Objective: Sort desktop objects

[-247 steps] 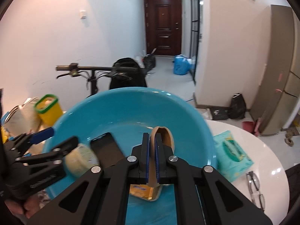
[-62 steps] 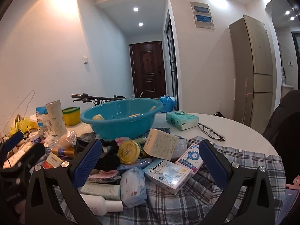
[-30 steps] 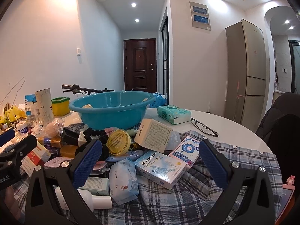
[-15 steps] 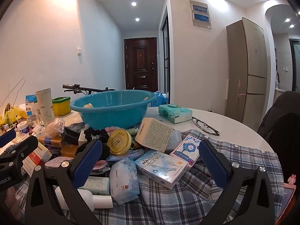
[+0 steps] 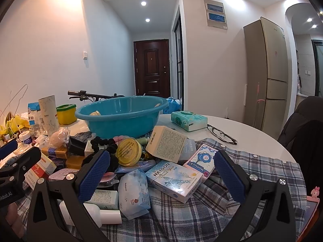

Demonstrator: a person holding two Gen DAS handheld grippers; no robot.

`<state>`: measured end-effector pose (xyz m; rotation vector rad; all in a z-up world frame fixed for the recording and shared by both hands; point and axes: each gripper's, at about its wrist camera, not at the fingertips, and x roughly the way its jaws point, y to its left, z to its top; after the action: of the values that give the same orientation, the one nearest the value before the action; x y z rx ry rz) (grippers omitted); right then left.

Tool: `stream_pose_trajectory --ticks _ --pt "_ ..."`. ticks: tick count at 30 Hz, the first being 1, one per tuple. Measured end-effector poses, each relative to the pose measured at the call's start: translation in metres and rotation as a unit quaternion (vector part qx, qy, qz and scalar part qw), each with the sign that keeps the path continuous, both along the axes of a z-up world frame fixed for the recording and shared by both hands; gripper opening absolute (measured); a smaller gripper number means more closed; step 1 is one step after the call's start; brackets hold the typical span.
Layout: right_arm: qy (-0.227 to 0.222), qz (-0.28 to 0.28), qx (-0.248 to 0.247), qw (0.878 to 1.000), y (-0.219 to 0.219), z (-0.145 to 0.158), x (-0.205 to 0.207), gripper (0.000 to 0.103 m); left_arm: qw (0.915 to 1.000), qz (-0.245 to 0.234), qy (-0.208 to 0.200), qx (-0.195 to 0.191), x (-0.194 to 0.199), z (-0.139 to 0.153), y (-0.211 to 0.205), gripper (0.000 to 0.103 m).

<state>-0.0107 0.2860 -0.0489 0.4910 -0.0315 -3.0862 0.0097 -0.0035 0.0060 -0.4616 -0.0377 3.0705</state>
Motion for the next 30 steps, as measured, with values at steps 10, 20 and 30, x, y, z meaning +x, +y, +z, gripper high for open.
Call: stream_pose_trajectory --ticks 10,20,30 --pt "0.0 0.001 -0.002 1.0 -0.0003 0.0003 -0.0012 0.103 1.0 0.0 -0.001 -0.001 0.0001 0.0001 0.0001 0.103" --pt "0.0 0.001 -0.003 1.0 0.0003 0.0001 -0.0016 0.103 1.0 0.0 0.0 -0.001 0.0001 0.0001 0.001 0.103" --pt "0.0 0.001 -0.003 1.0 0.0004 0.0001 -0.0016 0.103 1.0 -0.001 -0.001 -0.001 0.0002 0.0001 0.0019 0.103"
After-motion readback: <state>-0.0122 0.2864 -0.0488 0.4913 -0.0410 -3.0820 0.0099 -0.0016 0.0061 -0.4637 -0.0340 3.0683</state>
